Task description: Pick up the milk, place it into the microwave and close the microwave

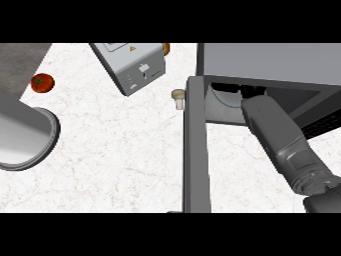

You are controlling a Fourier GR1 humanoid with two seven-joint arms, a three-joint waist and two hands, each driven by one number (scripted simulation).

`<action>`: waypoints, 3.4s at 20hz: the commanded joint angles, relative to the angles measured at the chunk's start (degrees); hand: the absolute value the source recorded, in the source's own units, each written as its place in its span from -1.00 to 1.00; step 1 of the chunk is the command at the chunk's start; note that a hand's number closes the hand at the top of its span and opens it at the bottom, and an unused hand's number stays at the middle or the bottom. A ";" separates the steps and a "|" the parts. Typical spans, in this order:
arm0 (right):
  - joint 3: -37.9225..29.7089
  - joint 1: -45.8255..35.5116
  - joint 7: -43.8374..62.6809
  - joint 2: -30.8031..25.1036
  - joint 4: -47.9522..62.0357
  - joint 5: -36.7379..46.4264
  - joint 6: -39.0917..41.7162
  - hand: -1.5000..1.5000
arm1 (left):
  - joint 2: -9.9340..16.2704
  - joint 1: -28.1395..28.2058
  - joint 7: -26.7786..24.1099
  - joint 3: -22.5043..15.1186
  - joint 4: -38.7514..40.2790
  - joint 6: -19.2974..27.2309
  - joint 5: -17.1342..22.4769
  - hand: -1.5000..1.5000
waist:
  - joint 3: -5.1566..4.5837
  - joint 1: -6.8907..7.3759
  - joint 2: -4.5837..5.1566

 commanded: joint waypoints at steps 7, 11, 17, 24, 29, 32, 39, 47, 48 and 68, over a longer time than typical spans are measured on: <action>-2.03 1.42 -1.16 -4.52 1.91 -0.63 -1.39 1.00 | 1.21 -3.46 0.76 0.30 2.37 0.08 0.31 -1.00 | 0.08 0.88 0.91; -2.96 1.11 0.94 -5.29 3.16 -1.35 -0.54 1.00 | 1.83 -4.24 1.81 0.00 2.74 0.23 -0.37 -1.00 | 0.14 1.32 1.04; -0.20 2.73 -0.27 -5.85 4.33 1.81 -2.51 1.00 | 0.66 -5.82 3.16 -1.73 2.50 1.51 -1.14 -1.00 | 0.20 1.59 1.30; 1.30 0.77 2.24 -5.30 5.21 3.53 -4.48 -1.00 | 1.57 -7.55 2.48 -1.35 4.65 1.03 -1.52 -1.00 | 0.17 2.86 1.60; 1.42 -0.57 3.31 -3.91 4.79 3.88 -6.29 -1.00 | 1.92 -9.16 1.50 -1.15 7.27 1.23 -2.94 -1.00 | 0.08 2.79 1.42; 1.78 0.46 1.96 -3.43 4.29 4.37 -6.10 -1.00 | 1.47 -9.43 0.59 -1.20 7.23 1.57 -3.69 -1.00 | 0.14 3.07 1.66; 2.66 -0.82 3.31 -1.65 4.88 5.42 -4.94 -1.00 | 1.91 -11.09 1.25 -1.77 9.63 1.38 -4.16 -1.00 | 0.09 2.14 1.36; 1.77 -0.33 3.04 -2.86 4.26 4.79 -1.14 -1.00 | 1.29 -10.60 -0.53 -1.88 10.19 0.97 -5.22 -1.00 | 0.09 1.13 0.71; 2.16 0.31 2.92 -0.18 4.59 5.23 -4.00 -1.00 | 0.57 -9.94 -0.21 -1.78 8.34 1.67 -4.92 -1.00 | 0.10 1.19 0.37; -4.08 6.65 -6.84 0.51 -0.67 -0.90 15.84 -1.00 | -4.50 -0.76 -3.36 -3.50 2.52 -0.07 -8.07 -1.00 | -0.04 -2.76 -1.44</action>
